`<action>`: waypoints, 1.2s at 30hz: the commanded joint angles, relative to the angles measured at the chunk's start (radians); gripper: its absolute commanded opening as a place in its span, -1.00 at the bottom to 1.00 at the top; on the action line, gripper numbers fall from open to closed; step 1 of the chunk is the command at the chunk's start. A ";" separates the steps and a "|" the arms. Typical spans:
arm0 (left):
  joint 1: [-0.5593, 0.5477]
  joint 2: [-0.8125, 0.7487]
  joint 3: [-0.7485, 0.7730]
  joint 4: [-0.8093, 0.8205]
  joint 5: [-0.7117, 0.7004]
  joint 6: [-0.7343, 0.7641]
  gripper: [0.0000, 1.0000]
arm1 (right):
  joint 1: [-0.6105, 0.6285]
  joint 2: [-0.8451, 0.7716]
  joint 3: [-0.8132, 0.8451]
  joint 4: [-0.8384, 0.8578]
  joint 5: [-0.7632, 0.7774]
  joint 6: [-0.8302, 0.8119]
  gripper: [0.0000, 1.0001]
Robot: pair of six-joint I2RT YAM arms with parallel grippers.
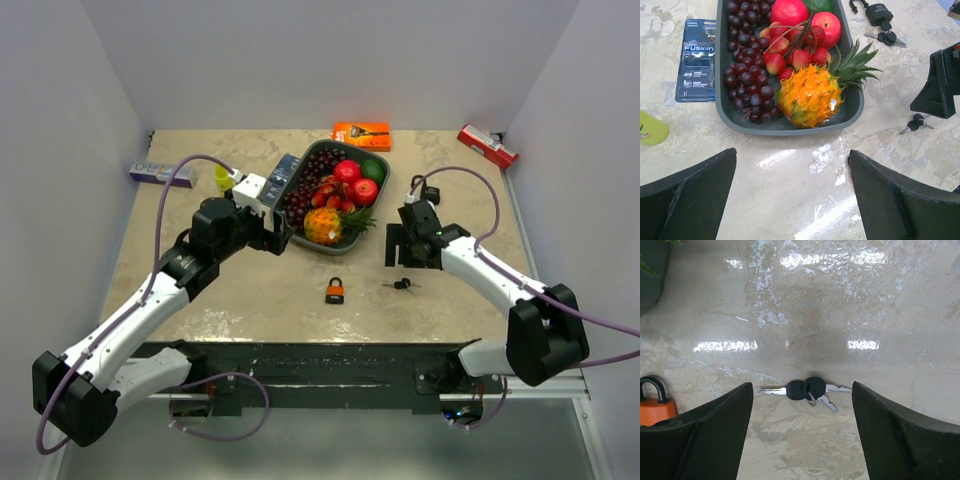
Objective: Unlock with the key
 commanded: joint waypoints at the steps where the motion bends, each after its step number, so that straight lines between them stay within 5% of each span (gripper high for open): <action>1: -0.004 -0.009 -0.003 0.018 -0.011 0.020 0.98 | 0.000 0.000 -0.029 0.022 -0.001 0.069 0.63; 13: -0.004 -0.016 -0.006 0.024 0.017 0.016 0.98 | -0.002 0.005 -0.164 0.113 -0.104 0.145 0.58; 31: -0.004 -0.016 -0.004 0.019 0.017 0.020 0.98 | 0.012 0.184 -0.129 0.346 -0.107 0.133 0.43; 36: -0.004 -0.009 -0.004 0.019 0.017 0.020 0.98 | 0.096 0.242 -0.082 0.332 -0.075 0.107 0.37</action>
